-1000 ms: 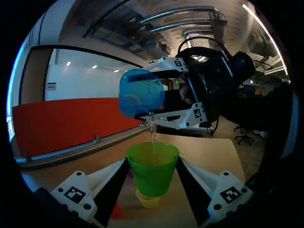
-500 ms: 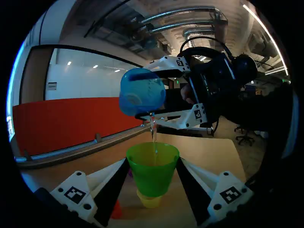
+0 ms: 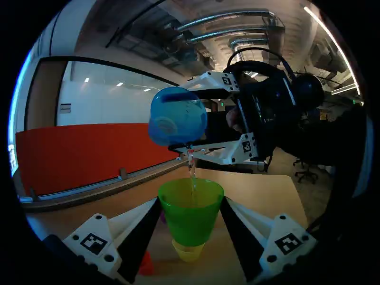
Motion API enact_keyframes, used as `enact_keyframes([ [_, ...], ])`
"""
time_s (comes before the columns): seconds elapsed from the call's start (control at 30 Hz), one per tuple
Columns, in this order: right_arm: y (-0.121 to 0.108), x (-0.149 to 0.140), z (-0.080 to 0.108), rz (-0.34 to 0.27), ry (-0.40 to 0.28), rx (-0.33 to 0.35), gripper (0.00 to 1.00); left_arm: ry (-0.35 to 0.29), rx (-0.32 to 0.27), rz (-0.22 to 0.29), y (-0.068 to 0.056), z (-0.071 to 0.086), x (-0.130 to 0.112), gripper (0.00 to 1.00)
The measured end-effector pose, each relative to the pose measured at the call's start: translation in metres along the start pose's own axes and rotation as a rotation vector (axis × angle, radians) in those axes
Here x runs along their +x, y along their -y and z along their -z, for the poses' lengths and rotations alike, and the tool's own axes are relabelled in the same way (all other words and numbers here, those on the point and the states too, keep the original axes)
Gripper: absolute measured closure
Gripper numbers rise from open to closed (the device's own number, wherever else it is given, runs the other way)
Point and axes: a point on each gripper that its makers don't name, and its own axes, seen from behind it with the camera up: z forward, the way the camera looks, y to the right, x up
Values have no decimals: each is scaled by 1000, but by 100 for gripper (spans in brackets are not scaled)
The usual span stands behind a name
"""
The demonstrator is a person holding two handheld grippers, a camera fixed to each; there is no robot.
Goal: Pour water
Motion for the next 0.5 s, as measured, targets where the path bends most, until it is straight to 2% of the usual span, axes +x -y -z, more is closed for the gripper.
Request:
enact_keyframes([
  [0.5, 0, -4, -4, 49, 5, -8, 12, 0, 1, -1, 0, -2, -1, 14],
])
